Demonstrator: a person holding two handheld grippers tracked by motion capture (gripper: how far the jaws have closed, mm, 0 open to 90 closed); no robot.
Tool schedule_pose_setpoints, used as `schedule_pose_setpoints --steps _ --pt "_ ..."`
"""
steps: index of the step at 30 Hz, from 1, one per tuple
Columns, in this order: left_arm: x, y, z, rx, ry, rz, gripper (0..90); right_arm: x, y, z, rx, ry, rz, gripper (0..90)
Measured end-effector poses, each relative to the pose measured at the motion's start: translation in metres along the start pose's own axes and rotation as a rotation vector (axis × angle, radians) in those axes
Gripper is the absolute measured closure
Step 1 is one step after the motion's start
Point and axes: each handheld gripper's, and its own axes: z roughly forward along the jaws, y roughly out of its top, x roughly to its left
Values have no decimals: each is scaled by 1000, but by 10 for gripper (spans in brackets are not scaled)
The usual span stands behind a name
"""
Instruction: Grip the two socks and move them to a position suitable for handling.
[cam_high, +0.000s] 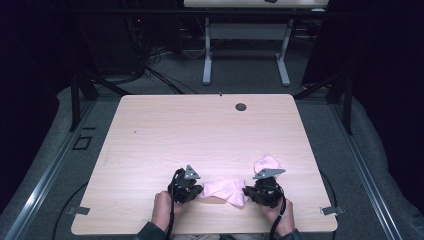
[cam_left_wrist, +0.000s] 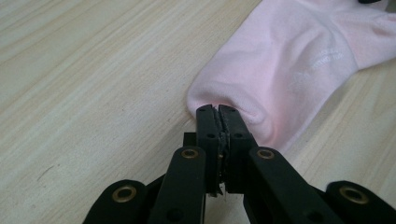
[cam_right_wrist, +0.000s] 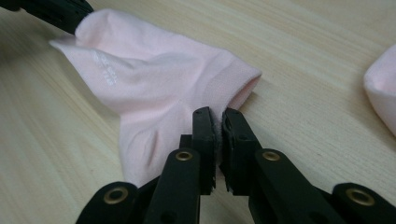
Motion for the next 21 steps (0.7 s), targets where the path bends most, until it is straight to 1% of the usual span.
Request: schedule_pose_setpoints --steps 1,3,4,6,7,9,10,11,12,15,18,19,21 --pt "1 -1 -3 -6 -2 1 882 0 1 -4 -15 14 -3 845" --pt "2 -2 -9 -20 -28 -16 882 1 4 -9 -32 26 -9 845" --pt "3 -3 -13 -29 -34 -26 882 3 5 -12 -30 26 -9 845" --pt "3 -5 -20 -44 -48 -41 882 6 8 -17 -34 56 -20 845" --pt "3 -6 -23 -45 -51 -48 882 6 8 -17 -34 56 -20 845" --pt "2 -8 -29 -49 -51 -52 882 8 9 -18 -35 72 -22 845" --pt "1 -10 -32 -47 -56 -47 882 9 10 -19 -23 71 -27 845" --pt "-1 -12 -34 -41 -53 -49 882 11 10 -19 -23 79 -26 845" --pt "-1 -14 -35 -40 -53 -48 882 13 10 -20 -10 85 -30 845" --pt "-6 -21 -40 -17 -60 -48 882 16 7 -19 8 95 -37 844" --pt "-11 -26 -40 -1 -54 -44 882 18 5 -14 38 94 -47 844" --pt "-13 -28 -40 3 -52 -48 882 18 4 -13 48 87 -51 843" --pt "-14 -30 -38 7 -52 -50 881 16 3 -5 61 90 -60 839"
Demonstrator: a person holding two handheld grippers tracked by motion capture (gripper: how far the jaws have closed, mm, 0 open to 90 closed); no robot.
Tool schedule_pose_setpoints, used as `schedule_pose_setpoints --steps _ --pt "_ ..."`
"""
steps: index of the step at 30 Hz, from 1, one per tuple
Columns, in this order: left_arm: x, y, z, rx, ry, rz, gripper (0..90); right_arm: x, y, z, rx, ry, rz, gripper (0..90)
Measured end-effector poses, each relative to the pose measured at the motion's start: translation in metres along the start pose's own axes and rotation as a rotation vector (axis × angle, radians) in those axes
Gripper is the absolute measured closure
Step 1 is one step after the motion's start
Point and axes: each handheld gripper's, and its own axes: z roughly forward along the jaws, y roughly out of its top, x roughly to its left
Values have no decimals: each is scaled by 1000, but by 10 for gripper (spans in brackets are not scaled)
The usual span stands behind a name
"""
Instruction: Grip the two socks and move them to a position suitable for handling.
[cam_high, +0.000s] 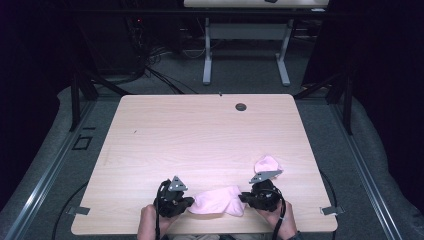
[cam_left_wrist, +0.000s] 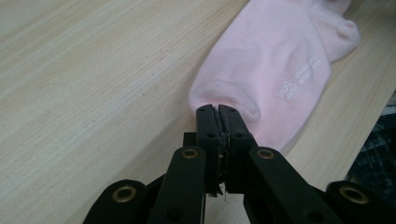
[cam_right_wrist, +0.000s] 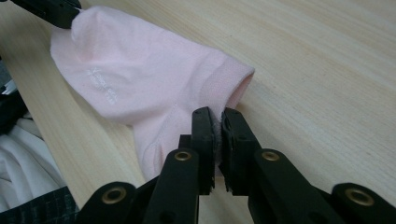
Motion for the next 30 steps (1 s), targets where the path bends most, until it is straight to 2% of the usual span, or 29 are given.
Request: schedule_pose_setpoints --steps 4,6,7,8,12,15,16,18,19,20,22,24,28,29,30 --pt "0 -2 2 5 -9 -5 875 -2 -2 3 6 7 -2 824" --pt "1 -2 1 2 -4 -7 838 -3 -3 4 8 9 -10 779" --pt "1 -2 1 -5 -2 -10 795 -3 -3 3 3 14 -8 755" --pt "1 -2 0 -9 3 -17 694 -3 -4 2 0 19 -4 706" --pt "4 -2 -6 -30 27 -23 402 -6 -5 -2 -26 27 -6 550" --pt "11 -4 -11 -52 44 -42 254 -10 -6 -11 -61 23 2 440" --pt "14 -6 -11 -59 69 -48 219 -12 -6 -14 -71 23 5 416" --pt "20 -9 -13 -65 108 -51 152 -17 -6 -20 -83 1 9 341" --pt "24 -11 -14 -73 125 -57 146 -20 -7 -23 -92 -7 11 317" --pt "29 -14 -15 -79 130 -70 117 -24 -7 -26 -103 -15 19 290" --pt "39 -19 -15 -80 163 -98 12 -35 -7 -36 -118 -50 28 231" --pt "48 -25 -17 -102 201 -118 3 -38 -6 -39 -125 -67 30 219" --pt "65 -35 -17 -104 258 -145 1 -52 -4 -47 -128 -156 30 224" --pt "68 -37 -16 -109 269 -153 1 -59 -2 -49 -134 -187 33 254" --pt "71 -39 -16 -115 283 -158 1 -59 -2 -49 -134 -187 33 254"
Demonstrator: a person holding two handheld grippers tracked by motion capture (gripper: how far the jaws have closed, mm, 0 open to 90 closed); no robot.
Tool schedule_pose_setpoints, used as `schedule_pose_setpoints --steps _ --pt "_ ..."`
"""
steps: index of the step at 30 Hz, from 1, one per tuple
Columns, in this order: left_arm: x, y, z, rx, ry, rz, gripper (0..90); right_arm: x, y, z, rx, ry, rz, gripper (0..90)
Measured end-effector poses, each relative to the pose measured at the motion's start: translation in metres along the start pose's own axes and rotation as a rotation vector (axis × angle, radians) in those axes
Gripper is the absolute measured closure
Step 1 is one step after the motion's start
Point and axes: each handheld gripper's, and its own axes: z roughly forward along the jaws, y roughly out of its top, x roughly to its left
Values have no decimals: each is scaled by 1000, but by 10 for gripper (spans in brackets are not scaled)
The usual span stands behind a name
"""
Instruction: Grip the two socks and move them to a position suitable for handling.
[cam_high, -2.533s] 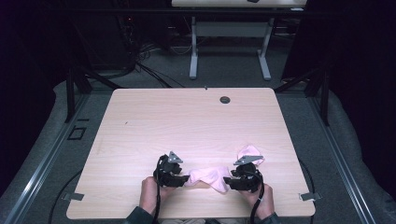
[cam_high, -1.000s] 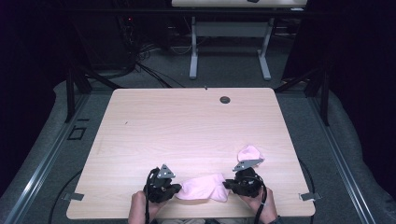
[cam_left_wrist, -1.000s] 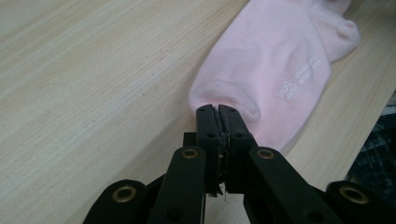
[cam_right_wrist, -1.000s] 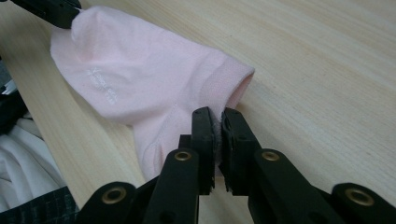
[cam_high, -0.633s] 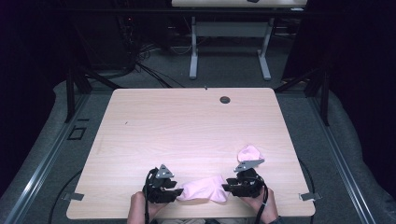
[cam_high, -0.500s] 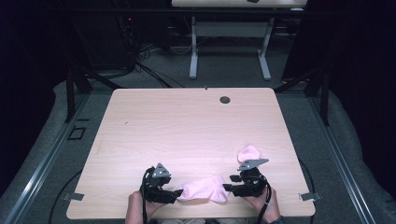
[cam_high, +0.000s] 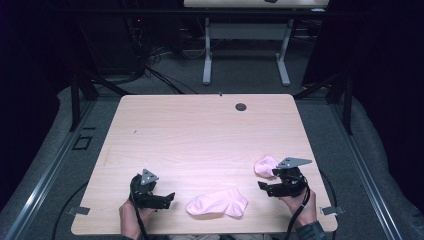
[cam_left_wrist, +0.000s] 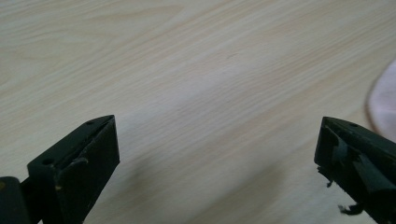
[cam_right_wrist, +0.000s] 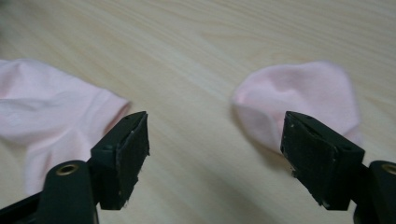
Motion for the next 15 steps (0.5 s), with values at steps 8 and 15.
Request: schedule_pose_setpoints --steps 8,15 --pt "7 -7 8 -25 24 5 1 -24 13 21 -3 -85 -8 288" --pt "8 -10 10 -22 33 15 1 -40 13 44 61 -93 34 391"
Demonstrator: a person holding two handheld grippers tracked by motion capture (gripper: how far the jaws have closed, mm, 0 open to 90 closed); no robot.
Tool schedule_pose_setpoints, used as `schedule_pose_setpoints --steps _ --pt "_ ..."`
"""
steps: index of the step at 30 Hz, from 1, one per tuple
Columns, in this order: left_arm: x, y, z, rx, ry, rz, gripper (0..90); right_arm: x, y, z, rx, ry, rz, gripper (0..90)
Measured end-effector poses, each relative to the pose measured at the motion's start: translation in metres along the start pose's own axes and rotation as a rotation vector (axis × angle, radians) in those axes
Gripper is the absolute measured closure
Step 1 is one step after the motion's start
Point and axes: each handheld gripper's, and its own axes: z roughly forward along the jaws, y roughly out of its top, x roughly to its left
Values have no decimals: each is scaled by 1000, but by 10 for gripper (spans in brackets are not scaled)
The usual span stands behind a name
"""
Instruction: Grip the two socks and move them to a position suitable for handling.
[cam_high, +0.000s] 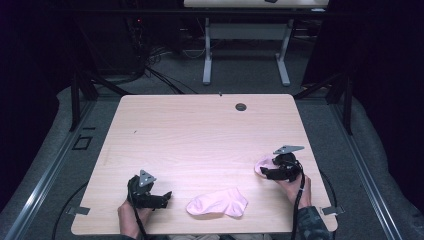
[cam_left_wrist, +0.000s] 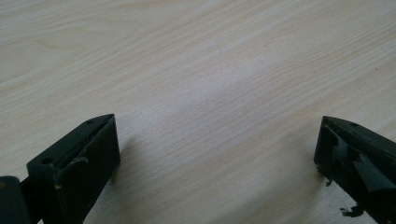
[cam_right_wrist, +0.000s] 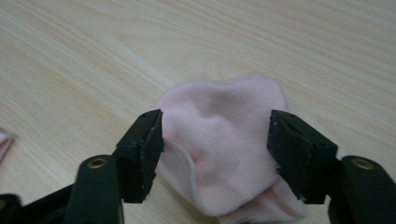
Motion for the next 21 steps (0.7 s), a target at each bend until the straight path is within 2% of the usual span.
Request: schedule_pose_setpoints --steps 3,5,7,8,10,13,15,17,19,21 --pt "0 0 0 -2 0 4 1 0 -2 4 31 -17 -5 455" --pt "0 0 0 -4 1 1 0 0 -3 5 29 -5 -3 505" --pt "0 -1 1 -8 1 -2 1 -1 -5 5 24 8 9 611" --pt "0 -1 1 -8 2 -2 1 -1 -6 5 22 -4 3 676" --pt "0 -1 1 -10 2 -2 1 -3 -7 5 2 9 18 752" --pt "0 -1 1 -8 2 1 0 -5 -10 5 -20 23 38 786" --pt "0 -1 1 -9 2 0 1 -5 -10 4 -18 28 35 795" --pt "0 -1 1 -9 4 -1 1 -3 -9 -1 -50 35 49 797" --pt "0 -1 1 -9 5 -3 1 0 -3 -10 -83 58 48 797" --pt "0 -1 1 -9 5 -3 1 13 9 -23 -122 77 16 796"
